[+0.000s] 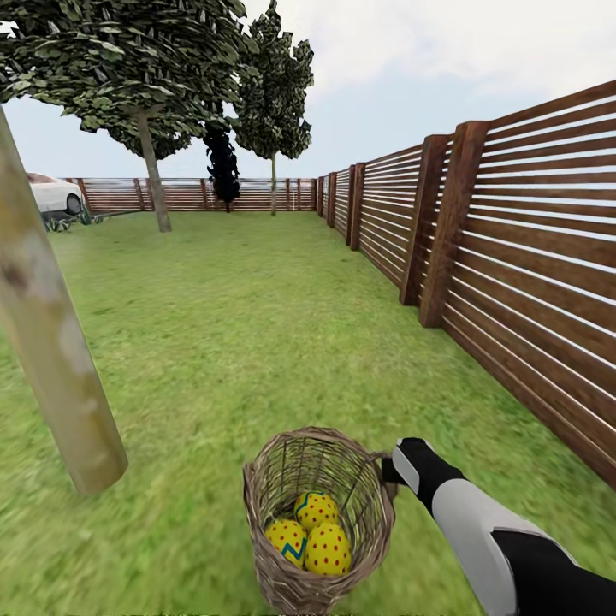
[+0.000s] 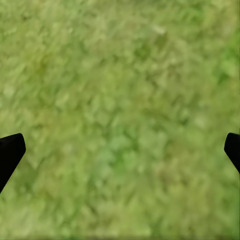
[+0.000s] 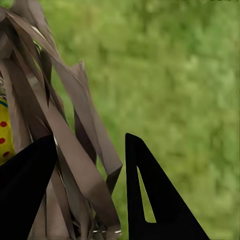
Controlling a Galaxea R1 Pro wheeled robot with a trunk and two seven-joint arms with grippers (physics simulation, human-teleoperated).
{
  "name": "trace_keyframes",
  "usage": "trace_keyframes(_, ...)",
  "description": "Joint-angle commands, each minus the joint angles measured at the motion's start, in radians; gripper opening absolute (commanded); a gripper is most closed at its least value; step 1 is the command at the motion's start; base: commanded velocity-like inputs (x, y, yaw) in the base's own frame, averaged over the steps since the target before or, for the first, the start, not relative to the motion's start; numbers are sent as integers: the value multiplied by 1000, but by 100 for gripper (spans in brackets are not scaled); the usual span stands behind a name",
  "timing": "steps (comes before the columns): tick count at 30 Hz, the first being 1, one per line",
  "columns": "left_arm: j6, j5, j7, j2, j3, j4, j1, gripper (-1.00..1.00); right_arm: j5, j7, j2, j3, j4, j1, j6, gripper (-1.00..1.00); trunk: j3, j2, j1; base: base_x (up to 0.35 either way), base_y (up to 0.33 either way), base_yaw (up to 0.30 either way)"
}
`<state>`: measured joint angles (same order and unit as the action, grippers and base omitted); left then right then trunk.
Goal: Take the three Easter eggs out of the wicker basket on the lawn in the garden, then place them on the lawn next to a single tree (choose any tree) so that all three eggs are next to the same tree and none are left in the basket.
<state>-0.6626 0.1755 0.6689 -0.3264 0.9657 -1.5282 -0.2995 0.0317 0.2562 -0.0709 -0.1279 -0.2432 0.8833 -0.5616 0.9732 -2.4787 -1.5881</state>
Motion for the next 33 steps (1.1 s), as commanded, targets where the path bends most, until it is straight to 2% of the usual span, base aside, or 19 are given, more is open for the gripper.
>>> trace_keyframes(1,-2,10,9,0,1,-1,1,100,7,3,-1,-19,-5,-18,20,-100,4,-7,-4,0,0,0)
trace_keyframes(3,-2,10,10,0,1,-1,1,100,7,3,-1,-19,-5,-18,20,-100,11,-21,-12,0,0,0)
trace_keyframes(8,-2,10,10,0,1,-1,0,100,7,3,-1,-19,-5,-18,20,-100,22,-22,-13,0,0,0)
trace_keyframes(9,-2,10,10,0,1,-1,0,100,7,3,-1,-19,-5,-18,20,100,22,-22,-13,0,0,0)
trace_keyframes(20,-2,10,11,1,1,-1,0,100,7,3,-1,-19,-5,-18,20,100,22,-22,-13,0,0,0)
trace_keyframes(23,-2,10,11,0,1,0,0,100,7,3,-1,-19,-5,-18,20,100,11,-21,-12,0,0,0)
trace_keyframes(28,-2,10,11,0,1,0,0,100,7,3,-1,-19,-5,-18,20,100,11,-21,-12,0,0,0)
trace_keyframes(33,-2,10,11,1,1,0,0,100,7,3,-1,-19,-5,-18,20,100,1,0,0,0,0,0)
